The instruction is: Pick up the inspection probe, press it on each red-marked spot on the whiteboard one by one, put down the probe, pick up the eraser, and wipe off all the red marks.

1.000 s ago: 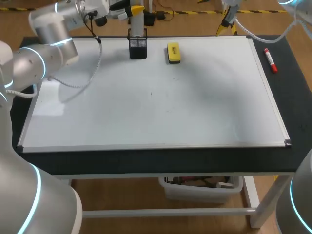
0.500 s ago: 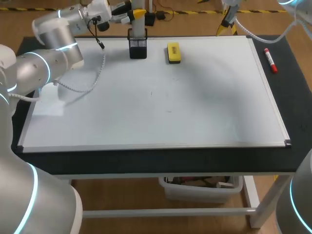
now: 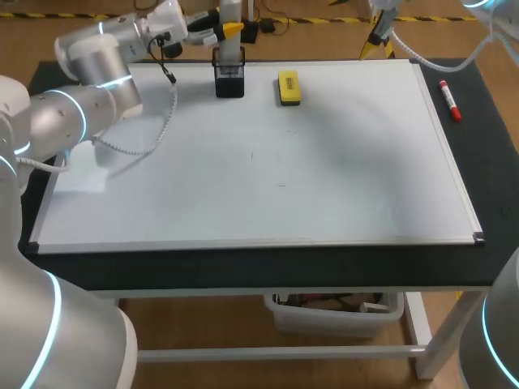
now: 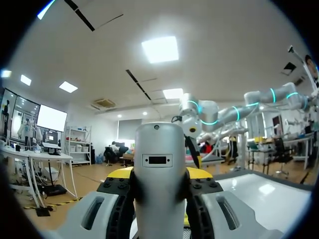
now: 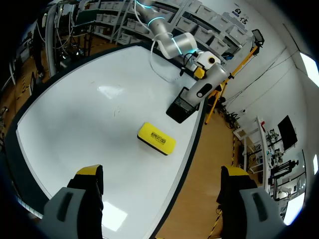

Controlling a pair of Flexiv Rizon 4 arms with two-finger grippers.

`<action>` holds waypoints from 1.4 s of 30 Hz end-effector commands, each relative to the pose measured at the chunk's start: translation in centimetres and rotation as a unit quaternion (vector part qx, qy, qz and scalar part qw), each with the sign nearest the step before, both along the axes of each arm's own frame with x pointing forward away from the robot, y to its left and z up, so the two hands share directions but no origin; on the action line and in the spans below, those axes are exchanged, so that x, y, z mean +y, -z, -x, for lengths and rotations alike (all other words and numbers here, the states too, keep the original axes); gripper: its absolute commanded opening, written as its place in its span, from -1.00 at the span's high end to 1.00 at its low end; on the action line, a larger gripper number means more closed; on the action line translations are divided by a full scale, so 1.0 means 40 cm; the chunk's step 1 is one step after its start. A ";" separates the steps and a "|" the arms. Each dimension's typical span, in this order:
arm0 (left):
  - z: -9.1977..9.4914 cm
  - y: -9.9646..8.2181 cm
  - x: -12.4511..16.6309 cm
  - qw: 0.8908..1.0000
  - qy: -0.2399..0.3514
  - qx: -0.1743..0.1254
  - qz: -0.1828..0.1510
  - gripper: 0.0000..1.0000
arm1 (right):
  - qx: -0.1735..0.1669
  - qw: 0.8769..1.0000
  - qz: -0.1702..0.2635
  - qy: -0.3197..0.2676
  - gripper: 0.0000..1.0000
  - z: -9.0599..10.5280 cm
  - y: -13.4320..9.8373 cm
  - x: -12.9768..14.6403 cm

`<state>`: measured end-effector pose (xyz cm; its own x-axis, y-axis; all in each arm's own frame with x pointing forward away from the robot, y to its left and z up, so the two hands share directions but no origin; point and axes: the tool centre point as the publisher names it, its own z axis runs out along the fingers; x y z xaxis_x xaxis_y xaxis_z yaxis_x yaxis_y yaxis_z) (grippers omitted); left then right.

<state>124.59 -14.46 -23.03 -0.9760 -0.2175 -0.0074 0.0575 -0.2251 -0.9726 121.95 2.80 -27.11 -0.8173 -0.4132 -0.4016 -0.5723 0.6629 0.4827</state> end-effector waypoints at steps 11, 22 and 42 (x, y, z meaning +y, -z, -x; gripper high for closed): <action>-0.037 0.061 -0.005 0.964 0.264 -0.041 -0.005 1.00 | -0.001 1.000 0.004 0.001 -1.00 0.006 -0.007 0.000; -0.038 0.095 -0.017 0.958 0.285 -0.031 -0.015 1.00 | -0.001 1.000 0.004 0.001 -1.00 0.006 -0.007 0.000; -0.045 0.133 -0.016 0.954 0.301 -0.011 -0.016 1.00 | -0.001 1.000 0.004 0.001 -1.00 0.006 -0.007 0.000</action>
<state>125.49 -15.04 -27.93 -0.9574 -0.2716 0.0985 -0.0469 -0.1905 -0.9806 121.95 2.80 -27.11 -0.8173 -0.4132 -0.4016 -0.5723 0.6630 0.4826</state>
